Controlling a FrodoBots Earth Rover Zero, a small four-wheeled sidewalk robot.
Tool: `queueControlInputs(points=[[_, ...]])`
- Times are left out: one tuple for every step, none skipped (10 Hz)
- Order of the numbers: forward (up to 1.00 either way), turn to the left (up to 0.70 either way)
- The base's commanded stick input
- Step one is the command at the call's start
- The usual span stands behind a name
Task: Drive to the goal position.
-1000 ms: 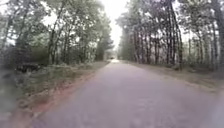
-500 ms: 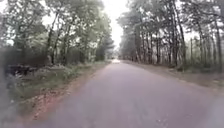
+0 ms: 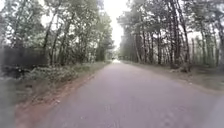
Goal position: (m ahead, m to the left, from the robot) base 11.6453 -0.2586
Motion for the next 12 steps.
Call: queueControlInputs(points=[[0.70, 0.00], [0.70, 0.00], [0.70, -0.03], [0.70, -0.14], [0.70, -0.12], [0.70, 0.00], [0.70, 0.00], [0.70, 0.00], [0.70, 0.00], [0.70, 0.00], [0.70, 0.00], [0.70, 0.00]])
